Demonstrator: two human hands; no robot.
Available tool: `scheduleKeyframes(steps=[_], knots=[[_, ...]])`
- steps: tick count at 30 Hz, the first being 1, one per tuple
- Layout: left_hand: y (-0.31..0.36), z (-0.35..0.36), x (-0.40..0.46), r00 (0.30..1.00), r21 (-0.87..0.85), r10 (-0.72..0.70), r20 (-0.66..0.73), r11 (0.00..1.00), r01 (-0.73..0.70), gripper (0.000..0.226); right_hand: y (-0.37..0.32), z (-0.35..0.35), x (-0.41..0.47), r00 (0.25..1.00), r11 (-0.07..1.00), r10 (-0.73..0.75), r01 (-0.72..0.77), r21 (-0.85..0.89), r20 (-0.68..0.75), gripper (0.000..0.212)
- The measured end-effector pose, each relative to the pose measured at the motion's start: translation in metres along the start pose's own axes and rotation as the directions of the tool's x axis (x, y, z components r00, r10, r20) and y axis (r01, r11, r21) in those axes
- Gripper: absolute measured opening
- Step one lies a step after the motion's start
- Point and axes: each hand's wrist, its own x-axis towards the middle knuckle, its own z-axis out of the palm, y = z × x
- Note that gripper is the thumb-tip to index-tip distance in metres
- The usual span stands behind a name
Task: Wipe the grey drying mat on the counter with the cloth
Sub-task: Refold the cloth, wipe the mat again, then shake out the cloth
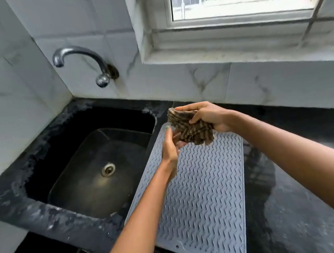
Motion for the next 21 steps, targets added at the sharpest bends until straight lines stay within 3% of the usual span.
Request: scheduleKeyframes(steps=[9,12,17,21], knots=[[0.053,0.011,-0.060,0.994,0.001,0.107,0.031,0.994,-0.107,0.026,-0.038,0.009,-0.068,0.989,0.983,-0.149,0.151,-0.108,0.020,0.079],[0.067,0.015,-0.071,0.987,-0.037,0.149,0.055,0.988,-0.147,0.027,-0.050,0.005,-0.088,0.981,0.974,-0.188,0.191,-0.120,0.036,0.080],[0.092,0.023,-0.084,0.962,-0.116,0.270,0.023,0.957,-0.266,0.027,-0.062,-0.004,-0.114,0.978,0.977,-0.209,0.208,-0.048,-0.021,0.069],[0.108,0.025,-0.090,0.949,-0.145,0.299,0.098,0.948,-0.283,0.050,-0.068,-0.016,-0.130,0.978,0.978,-0.208,0.208,-0.009,-0.025,0.047]])
